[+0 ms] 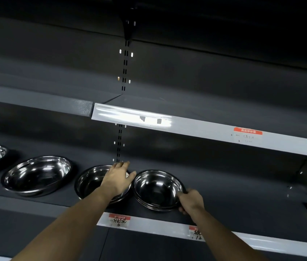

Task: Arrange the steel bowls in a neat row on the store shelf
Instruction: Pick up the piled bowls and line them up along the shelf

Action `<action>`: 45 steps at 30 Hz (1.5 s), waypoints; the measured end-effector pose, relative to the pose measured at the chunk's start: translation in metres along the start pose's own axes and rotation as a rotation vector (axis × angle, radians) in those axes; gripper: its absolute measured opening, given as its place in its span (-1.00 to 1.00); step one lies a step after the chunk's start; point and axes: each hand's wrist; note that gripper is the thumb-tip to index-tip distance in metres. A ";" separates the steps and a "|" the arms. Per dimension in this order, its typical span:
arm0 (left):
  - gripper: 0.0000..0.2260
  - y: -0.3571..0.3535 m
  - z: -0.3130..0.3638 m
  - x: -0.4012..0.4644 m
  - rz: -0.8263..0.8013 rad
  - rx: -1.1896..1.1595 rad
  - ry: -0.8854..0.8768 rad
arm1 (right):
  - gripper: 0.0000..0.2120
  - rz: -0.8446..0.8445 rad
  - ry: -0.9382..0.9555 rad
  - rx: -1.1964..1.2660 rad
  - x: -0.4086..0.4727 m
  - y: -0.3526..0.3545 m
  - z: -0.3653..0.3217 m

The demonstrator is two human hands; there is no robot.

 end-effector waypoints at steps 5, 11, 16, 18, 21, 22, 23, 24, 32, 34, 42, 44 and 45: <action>-0.42 -0.005 0.003 0.000 -0.014 0.007 -0.017 | -0.82 0.017 -0.017 -0.060 0.001 0.000 0.010; -0.43 -0.007 0.001 -0.002 -0.028 0.013 -0.006 | -0.86 -0.038 -0.096 0.058 0.003 -0.008 0.012; -0.43 -0.007 0.002 -0.001 -0.025 0.017 -0.014 | -0.79 -0.036 -0.129 0.120 0.005 -0.007 0.008; -0.43 -0.008 0.005 -0.001 -0.030 0.011 -0.016 | -0.78 -0.040 -0.144 0.126 0.006 -0.006 0.008; -0.44 -0.011 0.009 -0.001 -0.036 0.018 -0.024 | -0.77 -0.041 -0.153 0.136 0.005 -0.005 0.009; -0.44 -0.013 0.010 -0.001 -0.036 0.025 -0.028 | -0.77 -0.040 -0.155 0.140 0.005 -0.004 0.009; -0.44 -0.014 0.012 -0.001 -0.035 0.031 -0.031 | -0.77 -0.038 -0.156 0.144 0.005 -0.003 0.009; -0.45 -0.016 0.014 -0.001 -0.034 0.031 -0.032 | -0.77 -0.036 -0.159 0.147 0.006 -0.002 0.010; -0.45 -0.029 0.014 -0.004 -0.076 -0.002 -0.004 | -0.75 -0.054 -0.145 0.192 0.005 0.004 0.014; -0.46 -0.032 0.013 -0.005 -0.080 0.004 -0.004 | -0.74 -0.054 -0.141 0.210 0.004 0.006 0.013; -0.45 -0.034 0.018 0.000 -0.068 0.012 -0.023 | -0.74 -0.029 -0.131 0.237 0.003 0.005 0.014; -0.45 -0.034 0.018 0.001 -0.066 0.013 -0.024 | -0.74 -0.026 -0.123 0.246 0.003 0.005 0.014; -0.44 -0.035 0.018 0.001 -0.070 0.011 -0.022 | -0.74 -0.024 -0.119 0.248 0.002 0.004 0.015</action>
Point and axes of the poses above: each hand's wrist, its own x-axis towards the middle knuckle, its own y-axis out of the back of the hand, z = x × y, and after that the axes turned 7 degrees about -x, right-handed
